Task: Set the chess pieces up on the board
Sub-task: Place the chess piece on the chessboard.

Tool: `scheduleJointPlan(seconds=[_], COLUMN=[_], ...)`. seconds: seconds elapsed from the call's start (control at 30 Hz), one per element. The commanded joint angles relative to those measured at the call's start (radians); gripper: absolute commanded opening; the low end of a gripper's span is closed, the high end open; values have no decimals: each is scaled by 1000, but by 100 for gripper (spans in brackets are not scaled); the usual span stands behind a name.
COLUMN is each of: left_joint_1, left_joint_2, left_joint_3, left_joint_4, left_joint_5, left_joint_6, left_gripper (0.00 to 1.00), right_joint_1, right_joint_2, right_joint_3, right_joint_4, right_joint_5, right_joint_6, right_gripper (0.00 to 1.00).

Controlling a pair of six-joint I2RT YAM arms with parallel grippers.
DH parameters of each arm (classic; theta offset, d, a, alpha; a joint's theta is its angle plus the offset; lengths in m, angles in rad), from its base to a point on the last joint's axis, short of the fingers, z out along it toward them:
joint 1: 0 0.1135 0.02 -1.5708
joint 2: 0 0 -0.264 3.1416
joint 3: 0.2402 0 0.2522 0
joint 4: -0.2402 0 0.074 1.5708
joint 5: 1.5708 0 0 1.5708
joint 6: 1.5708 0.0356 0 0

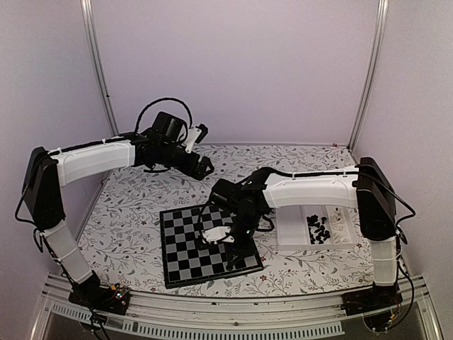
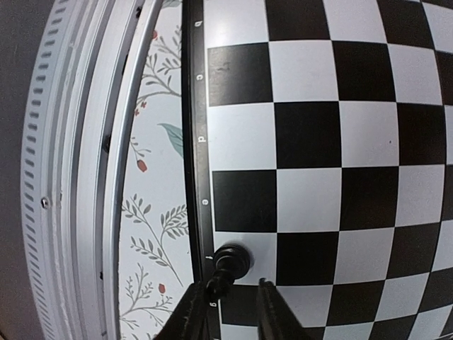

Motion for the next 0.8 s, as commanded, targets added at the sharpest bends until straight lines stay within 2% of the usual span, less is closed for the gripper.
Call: scheduleJointPlan(seconds=[0.0, 0.13, 0.3, 0.43, 0.53, 0.63, 0.77], left_joint_1=[-13, -13, -14, -16, -43, -87, -122], left_joint_2=[-10, 0, 8, -8, -38, -74, -80], left_joint_3=[25, 27, 30, 31, 37, 33, 23], left_joint_4=[-8, -6, -11, -14, -27, -25, -24], left_joint_5=[11, 14, 8, -3, 0, 30, 170], left_joint_6=[10, 10, 13, 23, 65, 123, 148], left_gripper=[98, 98, 97, 96, 96, 95, 80], right_joint_1=[6, 5, -46, -127, -234, -398, -619], right_joint_2=[2, -48, -122, -217, -321, -415, -541], right_joint_3=[14, 27, 11, -77, -167, -249, -360], right_joint_4=[-3, -28, -46, -31, -12, 6, 83], right_joint_5=[3, -8, -18, -36, -60, -107, -99], right_joint_6=[9, 0, -2, -9, -15, -20, 7], right_gripper=[35, 44, 46, 46, 46, 46, 45])
